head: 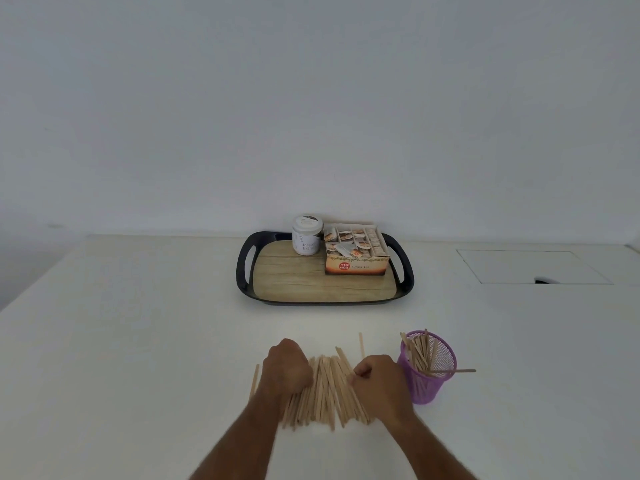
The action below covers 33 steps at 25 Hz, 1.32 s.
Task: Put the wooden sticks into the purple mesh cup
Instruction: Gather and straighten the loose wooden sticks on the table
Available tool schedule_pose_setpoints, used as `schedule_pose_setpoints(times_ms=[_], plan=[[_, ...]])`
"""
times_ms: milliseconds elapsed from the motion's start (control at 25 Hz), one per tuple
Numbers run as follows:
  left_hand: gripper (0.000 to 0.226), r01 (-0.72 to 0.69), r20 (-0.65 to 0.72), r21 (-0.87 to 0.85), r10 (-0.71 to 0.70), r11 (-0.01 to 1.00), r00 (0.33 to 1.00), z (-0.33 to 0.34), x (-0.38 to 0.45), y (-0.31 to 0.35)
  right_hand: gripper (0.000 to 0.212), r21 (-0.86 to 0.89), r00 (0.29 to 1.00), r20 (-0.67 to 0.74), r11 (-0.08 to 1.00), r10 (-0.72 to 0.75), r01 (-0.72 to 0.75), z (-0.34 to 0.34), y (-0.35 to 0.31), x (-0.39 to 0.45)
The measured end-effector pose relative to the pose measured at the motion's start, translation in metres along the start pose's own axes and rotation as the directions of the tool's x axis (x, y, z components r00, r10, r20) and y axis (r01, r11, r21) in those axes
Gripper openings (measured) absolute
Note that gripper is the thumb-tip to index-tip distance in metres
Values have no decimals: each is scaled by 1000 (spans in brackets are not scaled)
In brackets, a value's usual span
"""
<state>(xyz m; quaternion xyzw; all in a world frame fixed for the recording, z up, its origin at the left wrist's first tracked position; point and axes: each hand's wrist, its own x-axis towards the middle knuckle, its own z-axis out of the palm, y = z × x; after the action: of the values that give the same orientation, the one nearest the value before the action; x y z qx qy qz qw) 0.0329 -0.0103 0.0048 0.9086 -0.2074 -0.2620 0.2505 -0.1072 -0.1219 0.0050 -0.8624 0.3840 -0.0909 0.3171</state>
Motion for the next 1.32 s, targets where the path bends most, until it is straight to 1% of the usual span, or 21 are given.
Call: schedule_pose_setpoints(times_ms=[120, 200, 280, 400, 560, 640, 720, 880, 1040, 1160, 1320], plan=[[11, -18, -14, -34, 18, 999, 1000, -1, 3, -2, 3, 57, 999, -38, 998, -32, 34, -6, -4, -6], [8, -40, -37, -59, 38, 997, 999, -5, 3, -1, 13, 101, 997, -69, 994, -43, 50, -13, -8, -10], [14, -62, -58, -118, 56, 991, 997, -12, 0, 6, 19, 126, 993, -108, 990, -53, 67, -25, -11, -12], [18, -111, -96, -238, 90, 965, 991, -22, -6, 26, 19, 168, 978, -195, 980, -71, 105, -52, -17, -16], [19, -239, -111, -470, 212, 850, 971, -27, -23, 63, 15, 196, 935, -348, 970, -66, 141, -98, -14, -23], [19, -301, -126, -552, 279, 778, 952, -23, -33, 82, 13, 176, 902, -426, 973, -64, 152, -119, -5, -24], [20, -351, -140, -603, 337, 716, 931, -14, -41, 100, 12, 131, 882, -467, 981, -68, 145, -134, 7, -22], [18, -425, -183, -632, 408, 648, 894, 6, -49, 125, 10, 82, 872, -486, 991, -51, 103, -142, 24, -21], [17, -484, -230, -629, 449, 608, 863, 18, -55, 142, 10, 68, 886, -462, 994, -41, 82, -137, 34, -19], [20, -514, -247, -581, 465, 631, 850, 25, -58, 151, 10, 30, 909, -414, 997, -51, 70, -135, 35, -14], [24, -522, -188, -462, 496, 717, 848, 37, -55, 151, 11, 16, 946, -321, 999, -32, 40, -136, 35, -8]])
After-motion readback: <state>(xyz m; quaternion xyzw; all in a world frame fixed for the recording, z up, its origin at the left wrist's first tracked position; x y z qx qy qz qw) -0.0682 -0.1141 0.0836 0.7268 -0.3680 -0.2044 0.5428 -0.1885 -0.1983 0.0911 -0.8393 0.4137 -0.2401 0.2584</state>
